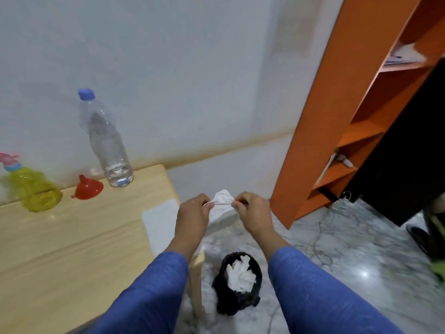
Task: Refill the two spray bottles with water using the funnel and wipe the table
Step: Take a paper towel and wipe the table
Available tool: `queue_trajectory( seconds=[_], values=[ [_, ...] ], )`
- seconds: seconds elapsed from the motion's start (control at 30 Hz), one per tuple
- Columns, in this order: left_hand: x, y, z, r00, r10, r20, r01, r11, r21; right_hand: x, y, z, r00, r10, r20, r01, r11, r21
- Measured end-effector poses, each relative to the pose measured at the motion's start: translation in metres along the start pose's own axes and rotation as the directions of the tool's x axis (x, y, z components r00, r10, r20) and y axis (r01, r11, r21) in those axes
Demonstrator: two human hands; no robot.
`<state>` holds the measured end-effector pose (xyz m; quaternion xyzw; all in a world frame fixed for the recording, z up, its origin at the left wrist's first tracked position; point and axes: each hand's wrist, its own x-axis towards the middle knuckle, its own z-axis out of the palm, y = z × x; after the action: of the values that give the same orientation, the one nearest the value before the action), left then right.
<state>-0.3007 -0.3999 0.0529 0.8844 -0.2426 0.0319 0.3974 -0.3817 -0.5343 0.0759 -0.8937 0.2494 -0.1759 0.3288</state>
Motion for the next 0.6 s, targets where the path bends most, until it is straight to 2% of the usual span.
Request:
queue_trajectory(
  seconds=[0.2,0.33,0.5,0.6],
  values=[
    [0.021,0.023,0.066,0.989,0.042,0.142,-0.031,0.997,-0.074,0.016,0.058,-0.017,0.989,0.135,-0.064,-0.138,0.99,-0.043],
    [0.027,0.025,0.118,0.971,0.038,0.235,-0.003,0.989,-0.149,0.026,0.106,-0.012,0.962,0.258,-0.085,-0.261,0.965,-0.024],
    [0.014,-0.005,0.197,0.932,-0.061,0.357,0.132,0.975,-0.178,0.025,0.183,0.024,0.91,0.413,-0.03,-0.413,0.911,0.001],
    [0.001,-0.033,0.246,0.891,-0.153,0.428,0.203,0.976,-0.073,0.019,0.232,0.057,0.872,0.487,0.04,-0.488,0.873,-0.002]
  ],
)
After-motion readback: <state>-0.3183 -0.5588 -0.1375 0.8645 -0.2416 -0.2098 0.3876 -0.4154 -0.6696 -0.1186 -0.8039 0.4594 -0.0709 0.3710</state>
